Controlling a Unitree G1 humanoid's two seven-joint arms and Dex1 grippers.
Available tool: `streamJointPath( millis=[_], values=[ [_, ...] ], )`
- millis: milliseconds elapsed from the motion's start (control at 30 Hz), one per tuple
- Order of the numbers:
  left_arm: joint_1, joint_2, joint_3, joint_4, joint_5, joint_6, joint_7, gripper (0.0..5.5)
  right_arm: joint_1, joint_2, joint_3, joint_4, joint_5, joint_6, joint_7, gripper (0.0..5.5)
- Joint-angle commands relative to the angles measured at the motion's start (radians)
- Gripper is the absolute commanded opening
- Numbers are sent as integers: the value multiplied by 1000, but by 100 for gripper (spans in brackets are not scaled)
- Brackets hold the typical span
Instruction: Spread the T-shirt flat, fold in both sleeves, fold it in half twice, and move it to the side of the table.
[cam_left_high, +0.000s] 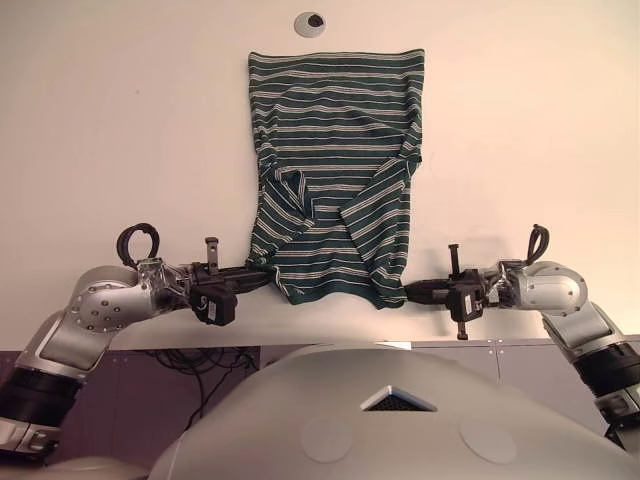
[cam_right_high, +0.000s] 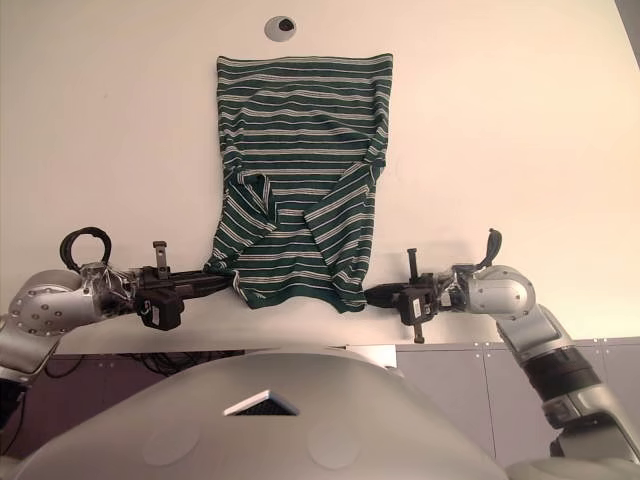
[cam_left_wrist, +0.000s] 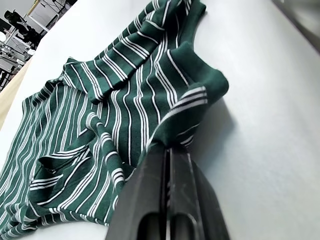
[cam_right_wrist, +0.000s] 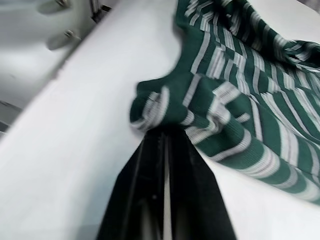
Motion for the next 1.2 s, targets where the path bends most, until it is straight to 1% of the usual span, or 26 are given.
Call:
streamJointPath(
  millis=[33,100,167,300,433,633,833,900,1000,1067,1200],
  values=[
    [30,1,17,2,27,4,13,0,-11,-65,-19,167,-51,-96,39,83],
    [38,-2,20,-1,34,8,19,0,-17,-70,-18,195,-48,-146,49,108],
    [33,-4,21,1,34,10,16,0,-17,-50,-14,188,-66,-201,28,136],
    [8,-1,23,16,22,12,1,0,-16,-6,7,189,-131,-295,-31,136],
    [-19,-3,20,36,13,14,-10,0,-47,43,47,209,-192,-346,-81,136],
    [-37,-9,14,44,10,16,-15,0,-150,100,117,177,-208,-288,-97,136],
    [-30,-12,14,30,13,22,-9,0,-210,106,165,137,-184,-214,-81,29],
    [-30,-13,13,27,13,25,-9,0,-215,109,175,126,-179,-195,-75,2],
    [-38,-11,13,30,9,27,-15,0,-209,107,183,103,-151,-155,-65,2],
    [-47,-7,13,38,-1,28,-24,0,-192,93,181,54,-96,-89,-52,2],
    [-71,1,21,55,-34,38,-49,0,-172,45,133,-79,6,35,-32,2]
  ],
)
